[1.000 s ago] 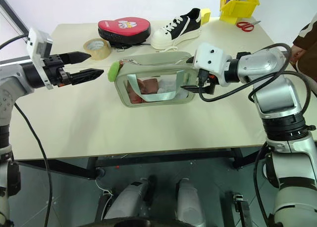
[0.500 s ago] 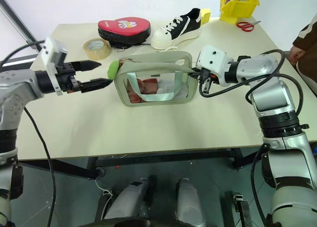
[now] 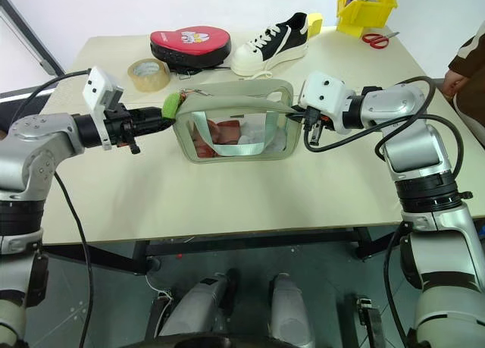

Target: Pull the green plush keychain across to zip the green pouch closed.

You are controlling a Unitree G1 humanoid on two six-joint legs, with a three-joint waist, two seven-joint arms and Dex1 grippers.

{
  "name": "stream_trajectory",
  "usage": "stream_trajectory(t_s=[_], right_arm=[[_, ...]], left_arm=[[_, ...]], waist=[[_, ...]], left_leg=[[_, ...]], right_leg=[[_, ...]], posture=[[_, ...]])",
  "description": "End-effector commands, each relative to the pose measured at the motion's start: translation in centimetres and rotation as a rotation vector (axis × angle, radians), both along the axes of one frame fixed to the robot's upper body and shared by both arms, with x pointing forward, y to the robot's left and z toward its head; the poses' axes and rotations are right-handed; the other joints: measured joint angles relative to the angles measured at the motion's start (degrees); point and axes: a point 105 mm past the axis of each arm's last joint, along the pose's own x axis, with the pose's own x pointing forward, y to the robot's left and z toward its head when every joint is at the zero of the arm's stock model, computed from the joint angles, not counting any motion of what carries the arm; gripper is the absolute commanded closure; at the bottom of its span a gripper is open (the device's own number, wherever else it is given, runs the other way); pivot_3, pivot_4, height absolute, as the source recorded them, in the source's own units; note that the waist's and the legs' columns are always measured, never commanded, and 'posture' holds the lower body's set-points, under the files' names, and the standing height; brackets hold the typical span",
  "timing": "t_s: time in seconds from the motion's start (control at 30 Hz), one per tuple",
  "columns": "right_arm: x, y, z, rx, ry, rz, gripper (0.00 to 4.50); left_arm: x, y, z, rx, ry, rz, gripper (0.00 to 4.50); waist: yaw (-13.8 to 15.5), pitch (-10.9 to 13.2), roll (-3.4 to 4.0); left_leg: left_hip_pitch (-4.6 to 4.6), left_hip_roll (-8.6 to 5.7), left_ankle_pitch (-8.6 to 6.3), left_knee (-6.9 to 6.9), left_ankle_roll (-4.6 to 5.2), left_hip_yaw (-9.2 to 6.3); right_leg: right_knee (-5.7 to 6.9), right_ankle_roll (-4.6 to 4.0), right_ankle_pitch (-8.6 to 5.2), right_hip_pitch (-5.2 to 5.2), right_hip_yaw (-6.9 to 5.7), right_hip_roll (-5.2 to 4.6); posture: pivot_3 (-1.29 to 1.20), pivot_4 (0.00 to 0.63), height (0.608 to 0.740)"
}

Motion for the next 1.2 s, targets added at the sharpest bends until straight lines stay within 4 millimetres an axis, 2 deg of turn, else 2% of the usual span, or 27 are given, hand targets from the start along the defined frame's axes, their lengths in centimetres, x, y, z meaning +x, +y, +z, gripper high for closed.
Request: stream_trajectory(t_s=[0.03, 0.2, 0.3, 0.4, 0.47, 0.53, 0.6, 0.73, 0.87, 0.93, 1.03, 1.13, 1.2], right_arm=[[-0.4, 0.3, 0.6, -0.015, -0.038, 0.023, 4.5], [-0.3, 0.5, 0.8, -0.012, -0.04, 0.024, 4.5], [-0.4, 0.6, 0.7, -0.011, -0.04, 0.028, 4.5], [-0.4, 0.8, 0.7, -0.007, -0.041, 0.031, 4.5], [-0.5, 0.9, 0.6, -0.001, -0.04, 0.03, 4.5], [-0.5, 0.9, 0.4, 0.003, -0.038, 0.028, 4.5], [-0.4, 1.0, 0.4, 0.004, -0.038, 0.027, 4.5], [-0.4, 0.9, 0.5, 0.006, -0.039, 0.026, 4.5], [-0.4, 0.8, 0.5, 0.007, -0.038, 0.023, 4.5], [-0.3, 0.9, 0.5, 0.008, -0.037, 0.023, 4.5], [-0.2, 0.9, 0.6, 0.009, -0.038, 0.023, 4.5], [-0.2, 1.0, 0.6, 0.008, -0.037, 0.025, 4.5], [-0.1, 1.0, 0.7, 0.009, -0.037, 0.026, 4.5]], left_arm=[[-0.4, 0.1, 2.3, 0.006, -0.081, -0.029, 4.48], [0.2, -1.2, 5.4, -0.027, -0.184, -0.055, 4.48], [0.7, -3.1, 6.5, -0.027, -0.236, -0.1, 4.48], [1.1, -5.3, 5.3, 0.067, -0.263, -0.162, 4.48], [1.6, -6.4, 3.6, 0.158, -0.282, -0.187, 4.48], [2.1, -7.2, 2.2, 0.234, -0.297, -0.204, 4.48], [2.3, -7.6, 1.8, 0.266, -0.31, -0.218, 4.48], [2.9, -7.2, 2.5, 0.261, -0.334, -0.201, 3.04], [3.1, -6.4, 3.5, 0.278, -0.356, -0.172, 0.88], [2.6, -5.0, 4.5, 0.314, -0.359, -0.171, 0.02], [1.8, -3.7, 5.1, 0.355, -0.348, -0.186, 0.02], [1.0, -1.6, 4.2, 0.434, -0.299, -0.178, 0.02], [0.8, -0.8, 3.6, 0.421, -0.264, -0.158, 0.02]], waist=[[-0.01, 0.0, 0.0], [0.11, 0.0, -0.01], [0.2, 0.0, -0.01], [0.2, 0.0, -0.01], [0.01, 0.0, -0.01], [-0.05, 0.0, -0.01], [-0.05, 0.0, -0.01], [0.0, 0.0, -0.01], [-0.05, 0.0, -0.01], [-0.21, 0.0, -0.01], [-0.33, 0.0, -0.01], [-0.2, 0.0, -0.01], [-0.17, 0.0, 0.0]], left_leg=[[0.0, 0.0, 0.0, 0.0, 0.0, 0.0], [0.0, 0.0, 0.0, 0.03, 0.0, 0.0], [0.01, 0.0, 0.0, 0.06, 0.0, -0.01], [0.02, -0.01, 0.0, 0.06, 0.0, 0.0], [0.03, -0.01, 0.01, 0.06, 0.01, 0.0], [0.02, 0.0, 0.01, 0.06, 0.0, 0.01], [0.02, 0.0, 0.01, 0.06, 0.01, 0.0], [0.02, 0.0, 0.0, 0.06, 0.01, -0.01], [0.02, -0.01, 0.0, 0.06, 0.02, -0.01], [0.02, 0.0, 0.0, 0.06, 0.02, -0.01], [0.01, 0.01, 0.0, 0.04, 0.02, -0.01], [0.02, 0.01, 0.0, 0.03, 0.01, -0.02], [0.02, 0.0, 0.0, 0.03, 0.01, -0.01]], right_leg=[[0.0, 0.0, 0.0, 0.0, 0.0, 0.0], [0.01, 0.0, 0.0, 0.02, -0.02, 0.01], [-0.01, 0.01, 0.01, 0.07, -0.04, 0.0], [-0.03, 0.03, 0.02, 0.08, -0.04, -0.01], [-0.02, 0.14, 0.08, 0.07, -0.03, 0.0], [0.0, 0.15, 0.09, 0.05, -0.02, 0.01], [-0.01, 0.14, 0.09, 0.05, -0.03, 0.01], [0.0, 0.13, 0.08, 0.06, -0.04, 0.01], [-0.01, 0.15, 0.09, 0.06, -0.05, 0.01], [0.0, 0.21, 0.12, 0.05, -0.05, 0.02], [0.03, 0.23, 0.13, 0.0, -0.05, 0.06], [0.03, 0.23, 0.12, 0.0, -0.07, 0.07], [0.03, 0.14, 0.08, 0.01, -0.07, 0.07]], posture=[[0.0, 0.15, 0.74], [0.0, 0.15, 0.74], [0.0, 0.15, 0.74], [0.0, 0.15, 0.74], [0.0, 0.15, 0.74], [0.0, 0.15, 0.74], [0.0, 0.15, 0.74], [0.0, 0.15, 0.74], [0.0, 0.15, 0.74], [0.0, 0.15, 0.74], [0.0, 0.15, 0.74], [0.0, 0.15, 0.74], [0.0, 0.15, 0.74]])
